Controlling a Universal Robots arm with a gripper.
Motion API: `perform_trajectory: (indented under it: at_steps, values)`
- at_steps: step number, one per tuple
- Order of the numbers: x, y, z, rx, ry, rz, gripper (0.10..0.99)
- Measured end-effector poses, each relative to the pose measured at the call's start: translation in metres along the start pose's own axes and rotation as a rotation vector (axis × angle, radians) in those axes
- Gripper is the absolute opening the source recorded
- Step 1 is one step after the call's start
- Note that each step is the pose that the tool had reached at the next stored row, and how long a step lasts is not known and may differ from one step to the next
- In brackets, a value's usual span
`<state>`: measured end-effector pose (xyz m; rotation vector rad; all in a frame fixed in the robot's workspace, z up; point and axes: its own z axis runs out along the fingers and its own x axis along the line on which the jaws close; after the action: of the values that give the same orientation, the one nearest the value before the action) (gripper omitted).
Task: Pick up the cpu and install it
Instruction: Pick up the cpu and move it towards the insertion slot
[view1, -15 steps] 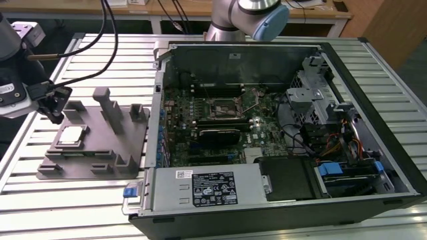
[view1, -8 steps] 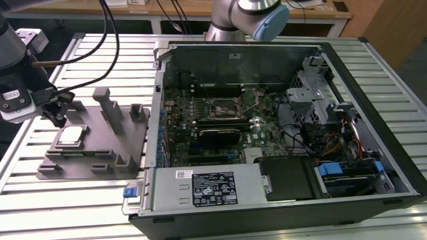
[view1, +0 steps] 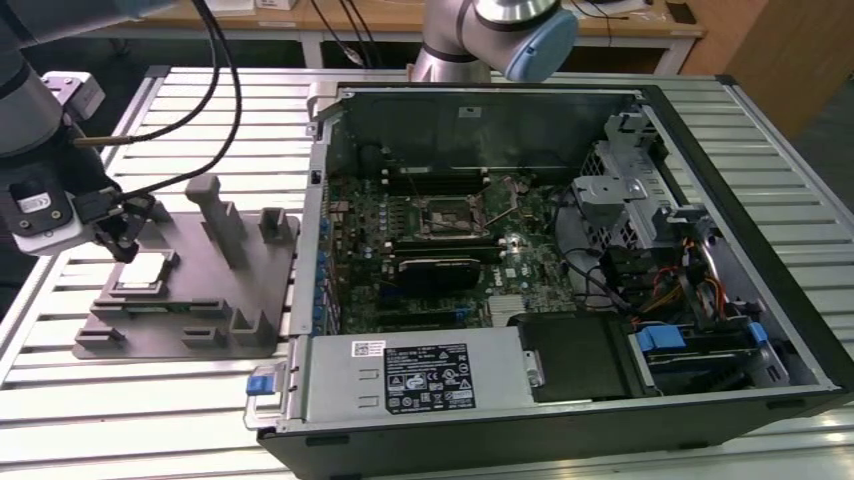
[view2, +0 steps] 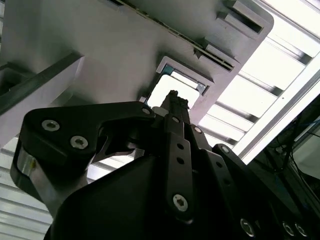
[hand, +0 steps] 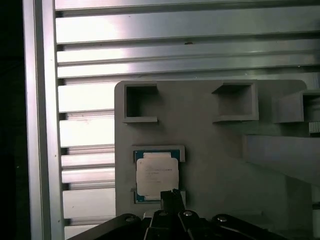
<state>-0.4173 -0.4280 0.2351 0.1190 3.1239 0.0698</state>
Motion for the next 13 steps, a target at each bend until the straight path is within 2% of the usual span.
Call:
perform_trajectory:
  at_steps: [13]
  values:
    - [0.0049,0.0041,0.0239,0.000,0.0003,0.000,0.106]
